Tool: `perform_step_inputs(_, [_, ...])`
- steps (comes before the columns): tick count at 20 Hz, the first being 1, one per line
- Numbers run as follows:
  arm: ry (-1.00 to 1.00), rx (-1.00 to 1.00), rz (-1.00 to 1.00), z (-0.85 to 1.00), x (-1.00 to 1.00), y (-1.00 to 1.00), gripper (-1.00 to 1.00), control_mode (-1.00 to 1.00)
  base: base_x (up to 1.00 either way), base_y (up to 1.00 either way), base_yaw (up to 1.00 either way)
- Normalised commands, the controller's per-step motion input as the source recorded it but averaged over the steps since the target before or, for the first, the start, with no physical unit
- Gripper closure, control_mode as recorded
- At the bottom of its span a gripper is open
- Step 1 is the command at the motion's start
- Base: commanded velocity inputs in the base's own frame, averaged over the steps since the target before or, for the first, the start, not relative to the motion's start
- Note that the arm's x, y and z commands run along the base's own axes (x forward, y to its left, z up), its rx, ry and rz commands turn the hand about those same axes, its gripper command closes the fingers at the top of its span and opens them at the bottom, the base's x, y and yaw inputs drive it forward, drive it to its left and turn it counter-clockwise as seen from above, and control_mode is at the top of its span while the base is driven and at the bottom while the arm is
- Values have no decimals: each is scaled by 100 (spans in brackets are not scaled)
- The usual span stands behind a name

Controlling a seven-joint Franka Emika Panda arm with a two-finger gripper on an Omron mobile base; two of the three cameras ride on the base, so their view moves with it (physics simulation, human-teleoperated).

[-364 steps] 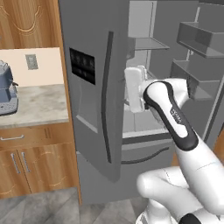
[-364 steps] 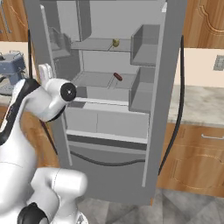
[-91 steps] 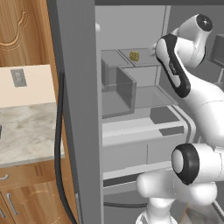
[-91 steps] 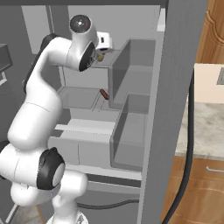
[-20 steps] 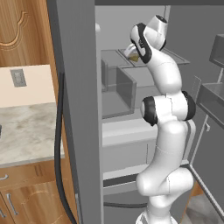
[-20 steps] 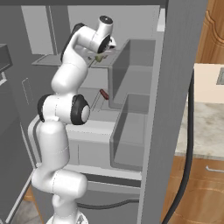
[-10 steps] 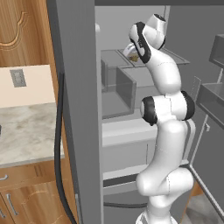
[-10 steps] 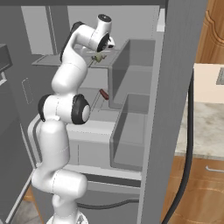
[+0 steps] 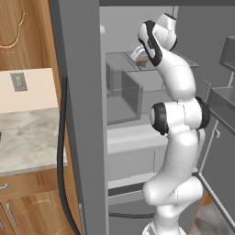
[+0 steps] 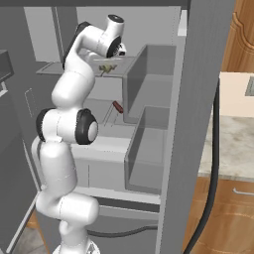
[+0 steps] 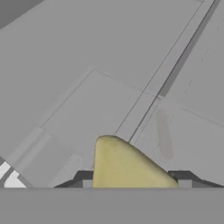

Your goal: Retrieve the sausage and cheese from the fridge and place them on the cutting board on the counter.

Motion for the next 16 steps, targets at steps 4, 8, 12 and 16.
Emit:
perform_step_inputs(4, [0,0,0,0,-84,0,100,-100,0,0,0])
perform_step_inputs(8, [0,0,0,-2,-100,2,100,-100,0,0,0])
perform_step_inputs(12, [0,-2,0,-14,-100,19,100,-100,0,0,0])
perform_step_inputs(16, [0,-4,0,-11,-100,2,100,-100,0,0,0])
